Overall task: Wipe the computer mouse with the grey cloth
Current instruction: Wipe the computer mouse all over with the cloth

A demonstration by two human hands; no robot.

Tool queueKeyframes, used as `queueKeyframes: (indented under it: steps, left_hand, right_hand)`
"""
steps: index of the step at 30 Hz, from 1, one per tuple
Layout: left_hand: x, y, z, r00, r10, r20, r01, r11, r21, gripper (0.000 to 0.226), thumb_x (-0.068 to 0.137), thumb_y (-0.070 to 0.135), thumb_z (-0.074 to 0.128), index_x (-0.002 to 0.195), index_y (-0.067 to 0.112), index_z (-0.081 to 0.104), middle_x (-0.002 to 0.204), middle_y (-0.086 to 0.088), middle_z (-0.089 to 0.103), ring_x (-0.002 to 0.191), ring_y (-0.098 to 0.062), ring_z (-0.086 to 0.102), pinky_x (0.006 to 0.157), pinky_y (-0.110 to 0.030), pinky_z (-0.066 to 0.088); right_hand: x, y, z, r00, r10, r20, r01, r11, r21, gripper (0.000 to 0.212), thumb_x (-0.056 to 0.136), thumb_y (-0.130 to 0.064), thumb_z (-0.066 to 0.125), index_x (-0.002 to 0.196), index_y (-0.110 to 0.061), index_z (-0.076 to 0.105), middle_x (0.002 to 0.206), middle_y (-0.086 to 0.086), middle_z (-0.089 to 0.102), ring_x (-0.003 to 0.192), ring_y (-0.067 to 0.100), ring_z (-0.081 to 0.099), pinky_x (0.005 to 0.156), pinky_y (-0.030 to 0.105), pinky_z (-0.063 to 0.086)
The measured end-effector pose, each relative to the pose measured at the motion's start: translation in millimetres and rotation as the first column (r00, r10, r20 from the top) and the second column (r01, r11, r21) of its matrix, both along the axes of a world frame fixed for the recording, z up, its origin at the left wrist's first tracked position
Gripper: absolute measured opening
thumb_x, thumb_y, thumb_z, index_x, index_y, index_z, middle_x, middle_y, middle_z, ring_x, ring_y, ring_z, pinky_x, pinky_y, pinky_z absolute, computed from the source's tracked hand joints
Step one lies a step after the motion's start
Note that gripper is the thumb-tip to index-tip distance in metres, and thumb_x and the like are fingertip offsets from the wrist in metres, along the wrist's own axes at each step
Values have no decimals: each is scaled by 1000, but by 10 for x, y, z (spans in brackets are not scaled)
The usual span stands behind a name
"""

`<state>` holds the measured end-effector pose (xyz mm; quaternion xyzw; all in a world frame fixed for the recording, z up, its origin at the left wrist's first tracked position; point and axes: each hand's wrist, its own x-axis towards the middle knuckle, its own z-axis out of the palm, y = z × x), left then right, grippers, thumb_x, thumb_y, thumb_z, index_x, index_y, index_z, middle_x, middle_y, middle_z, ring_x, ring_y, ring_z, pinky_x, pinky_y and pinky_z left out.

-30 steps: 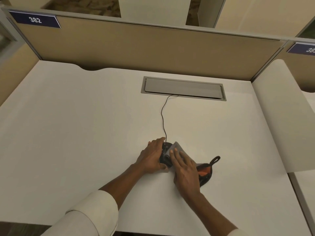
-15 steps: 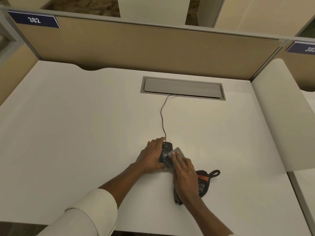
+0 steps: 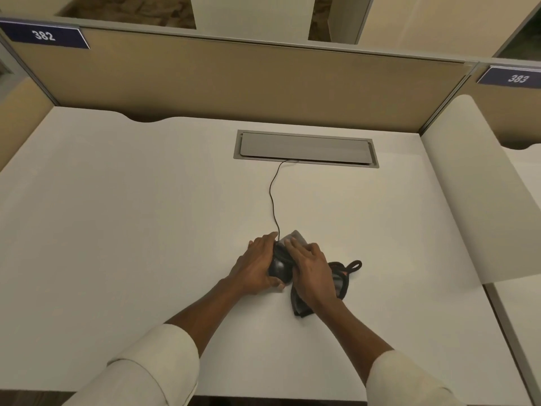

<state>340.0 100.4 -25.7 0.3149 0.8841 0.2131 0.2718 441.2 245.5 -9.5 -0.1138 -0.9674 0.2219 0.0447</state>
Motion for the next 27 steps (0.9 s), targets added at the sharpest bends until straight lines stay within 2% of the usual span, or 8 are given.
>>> queueKeyframes:
  steps: [3,8,12,16,19,23,25,27]
  left_hand:
    - [6,4,-5,1000,2,0,-2,1000,-7,128,71,50,92,165,22,11,162,-5,37,146,-28,42,112,-51,50]
    - [-3,-20,-12,1000,12,-5,-11,1000,8,123,74,50,88,166,24,11,160,1,37,146,-26,41,108,-51,52]
    - [2,-21,-11,1000,11,4,-11,1000,13,124,76,55,88,167,21,12,162,-1,36,148,-26,38,111,-51,49]
    - [4,-9,-15,1000,3,8,-3,1000,5,123,76,48,90,167,21,10,162,-1,34,149,-26,38,113,-48,46]
    - [9,15,-5,1000,9,22,-8,1000,-21,129,73,47,93,167,21,8,165,-5,32,151,-28,37,117,-50,46]
    - [0,13,-10,1000,9,27,-8,1000,-16,132,73,48,93,167,22,5,163,-5,34,150,-29,39,118,-51,46]
    - [-3,4,-20,1000,10,27,-9,1000,-18,134,72,50,93,167,23,3,164,-5,34,150,-29,39,119,-50,45]
    - [-3,1,-28,999,19,25,-19,1000,-17,137,71,52,93,167,24,0,164,-6,34,150,-29,39,118,-47,44]
  right_hand:
    - [243,-119,-103,999,-37,-7,38,999,38,65,83,9,65,146,-8,59,148,8,63,96,33,60,74,44,57]
    - [590,-399,-217,995,-92,-36,96,990,105,77,68,14,75,142,-5,63,148,14,62,89,33,63,67,40,58]
    - [712,-464,-246,996,-78,-33,82,989,122,80,64,15,77,141,-2,63,147,17,62,89,35,65,66,41,60]
    - [548,-341,-182,994,-107,21,105,992,71,76,74,15,71,146,-6,59,149,10,61,98,33,62,68,40,60]
    - [292,-176,-128,995,-83,57,78,993,86,66,84,8,61,148,-7,56,149,6,61,105,32,57,71,41,58]
    - [-71,39,-72,999,-4,52,-3,992,122,48,98,-19,42,141,-14,61,134,-1,68,99,27,54,71,38,55]
    - [-226,122,-60,997,50,59,-58,989,139,40,100,-22,46,137,-20,62,128,-6,69,99,24,52,70,36,52]
    - [-369,180,-49,993,99,69,-109,981,161,38,97,-16,56,134,-21,65,124,-5,72,99,26,54,69,35,53]
